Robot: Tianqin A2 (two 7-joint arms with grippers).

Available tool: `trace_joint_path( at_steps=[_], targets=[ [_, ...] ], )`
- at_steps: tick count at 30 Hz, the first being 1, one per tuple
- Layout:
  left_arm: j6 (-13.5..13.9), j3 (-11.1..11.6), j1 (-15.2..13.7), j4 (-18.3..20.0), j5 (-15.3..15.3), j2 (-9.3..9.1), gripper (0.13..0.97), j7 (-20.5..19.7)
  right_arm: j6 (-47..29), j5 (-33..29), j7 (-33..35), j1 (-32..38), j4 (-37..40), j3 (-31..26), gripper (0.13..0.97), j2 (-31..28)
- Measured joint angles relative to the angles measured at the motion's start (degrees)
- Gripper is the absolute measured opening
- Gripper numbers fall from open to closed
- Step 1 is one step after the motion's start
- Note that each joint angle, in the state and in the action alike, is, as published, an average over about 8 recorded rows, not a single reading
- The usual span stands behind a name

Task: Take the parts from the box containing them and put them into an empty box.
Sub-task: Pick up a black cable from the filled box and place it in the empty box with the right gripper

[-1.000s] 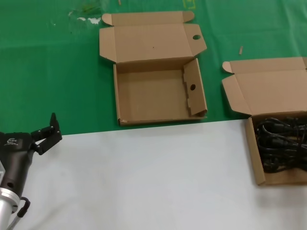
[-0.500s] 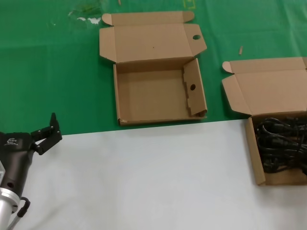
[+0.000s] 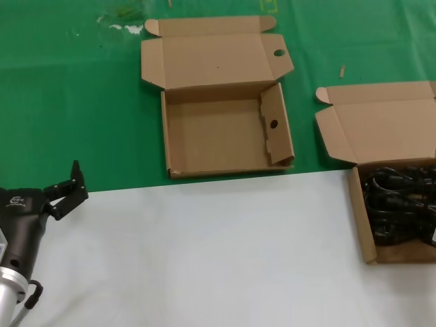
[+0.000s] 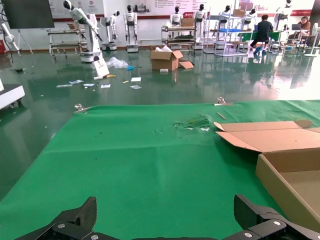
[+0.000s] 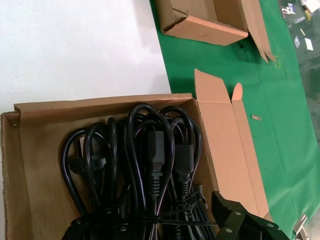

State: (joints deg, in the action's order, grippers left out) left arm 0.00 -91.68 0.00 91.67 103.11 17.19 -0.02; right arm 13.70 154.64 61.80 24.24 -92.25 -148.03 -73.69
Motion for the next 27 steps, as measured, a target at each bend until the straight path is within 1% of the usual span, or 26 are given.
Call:
trace_joint_path(
  at_steps=[2, 10, 11, 19, 20, 27],
  targets=[
    [0.0, 0.0, 0.0, 0.0, 0.0, 0.0, 0.966, 0.0, -0.07, 0.11, -0.05, 0.99, 0.2, -1.08, 0.603, 0.01],
    [0.0, 0.0, 0.0, 0.0, 0.0, 0.0, 0.966, 0.0, -0.36, -1.22, -2.11, 1.86, 0.6, -2.69, 0.508, -0.48],
    [0.0, 0.0, 0.0, 0.0, 0.0, 0.0, 0.966, 0.0, -0.36, -1.45, -2.44, 1.77, 0.6, -2.7, 0.508, -0.56],
    [0.0, 0.0, 0.0, 0.0, 0.0, 0.0, 0.966, 0.0, -0.06, -2.9, -4.54, 0.91, 0.12, -2.4, 0.351, -1.23],
    [0.0, 0.0, 0.0, 0.0, 0.0, 0.0, 0.966, 0.0, -0.01, -3.04, -4.73, 0.8, 0.06, -2.34, 0.351, -1.29],
    [0.0, 0.0, 0.0, 0.0, 0.0, 0.0, 0.966, 0.0, 0.23, -4.0, -5.8, 0.09, -0.32, -1.85, 0.246, -1.5]
  ],
)
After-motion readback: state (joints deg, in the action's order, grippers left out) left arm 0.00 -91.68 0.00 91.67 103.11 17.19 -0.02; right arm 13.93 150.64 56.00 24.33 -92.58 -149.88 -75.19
